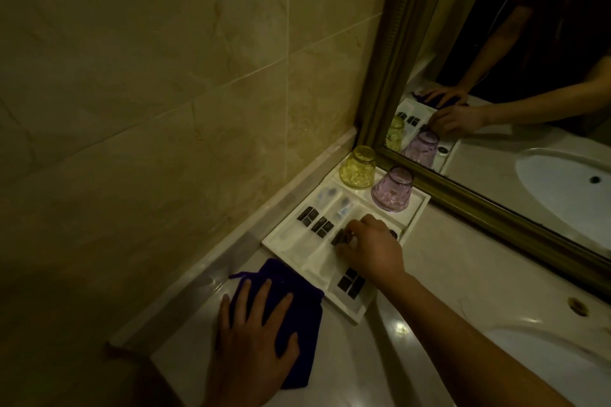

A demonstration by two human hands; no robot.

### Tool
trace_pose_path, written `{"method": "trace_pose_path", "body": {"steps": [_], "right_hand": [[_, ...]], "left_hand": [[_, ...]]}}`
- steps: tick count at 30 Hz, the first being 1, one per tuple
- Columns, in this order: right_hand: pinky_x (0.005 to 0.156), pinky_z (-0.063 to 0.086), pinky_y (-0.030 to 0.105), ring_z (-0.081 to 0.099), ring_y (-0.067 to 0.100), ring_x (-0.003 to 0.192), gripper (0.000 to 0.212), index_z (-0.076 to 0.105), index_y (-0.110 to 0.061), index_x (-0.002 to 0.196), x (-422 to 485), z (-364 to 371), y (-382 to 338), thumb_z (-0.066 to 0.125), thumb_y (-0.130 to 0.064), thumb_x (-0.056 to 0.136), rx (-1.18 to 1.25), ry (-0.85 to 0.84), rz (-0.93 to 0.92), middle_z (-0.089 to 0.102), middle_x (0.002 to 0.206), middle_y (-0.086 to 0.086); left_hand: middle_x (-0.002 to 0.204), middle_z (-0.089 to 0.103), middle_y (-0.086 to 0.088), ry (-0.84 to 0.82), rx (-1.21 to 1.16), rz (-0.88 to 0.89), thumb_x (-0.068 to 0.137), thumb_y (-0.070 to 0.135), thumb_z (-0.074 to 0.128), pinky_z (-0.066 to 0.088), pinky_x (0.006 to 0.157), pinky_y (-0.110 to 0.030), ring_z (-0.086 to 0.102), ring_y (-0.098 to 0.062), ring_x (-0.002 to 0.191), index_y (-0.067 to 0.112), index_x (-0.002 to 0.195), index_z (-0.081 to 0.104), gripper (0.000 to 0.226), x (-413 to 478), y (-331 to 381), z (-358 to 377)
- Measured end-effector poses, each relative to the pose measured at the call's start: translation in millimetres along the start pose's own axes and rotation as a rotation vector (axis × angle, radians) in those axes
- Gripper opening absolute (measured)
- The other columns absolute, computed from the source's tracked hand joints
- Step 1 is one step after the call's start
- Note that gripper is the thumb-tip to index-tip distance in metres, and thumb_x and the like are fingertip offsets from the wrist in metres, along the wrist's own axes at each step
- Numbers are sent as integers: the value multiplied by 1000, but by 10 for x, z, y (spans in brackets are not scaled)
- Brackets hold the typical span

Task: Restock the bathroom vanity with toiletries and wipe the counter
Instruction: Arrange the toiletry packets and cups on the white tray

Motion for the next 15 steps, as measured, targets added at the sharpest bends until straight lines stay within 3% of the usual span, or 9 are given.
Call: {"method": "trace_pose_path", "body": {"steps": [3,7,10,12,15], "right_hand": [[68,49,34,46,15,94,36,65,-34,103,-4,84,-74,64,-58,76,-62,-72,-76,52,102,-7],[68,44,32,48,19,100,39,66,-31,108,82,4,-52,63,-58,80,-22,-59,-16,56,104,-4],[86,45,39,45,26,116,50,56,-36,130,134,-50,-215,57,-59,85,-75,-25,-80,56,130,2],[101,38,42,41,29,129,56,49,-41,137,147,37,-340,52,-63,86,-129,-101,-128,46,144,6],[114,24,46,37,29,136,56,49,-42,138,150,184,-420,50,-65,86,-165,-213,-166,41,147,8]], "left_hand": [[147,48,-3,-4,2,1,73,57,55,32,108,-63,36,-35,139,39,133,55,62,-1,-3,9],[146,50,-3,-4,-12,-14,71,57,55,28,108,-61,37,-34,139,39,130,59,62,4,5,0],[146,50,-2,-20,0,-27,70,57,57,30,108,-61,38,-33,139,39,131,58,63,9,-1,0],[146,50,-2,-29,0,-30,70,57,57,33,107,-63,39,-34,138,40,131,58,63,5,-2,-2],[145,51,-3,-25,-5,-20,70,57,55,32,107,-62,40,-34,137,39,130,60,63,3,8,-17]]}}
Point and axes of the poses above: each hand's wrist, its own x-axis towards the middle knuckle, its own z-axis out of the palm, y = z × x, the point moved 9 cm from there along x, towards the middle knuckle
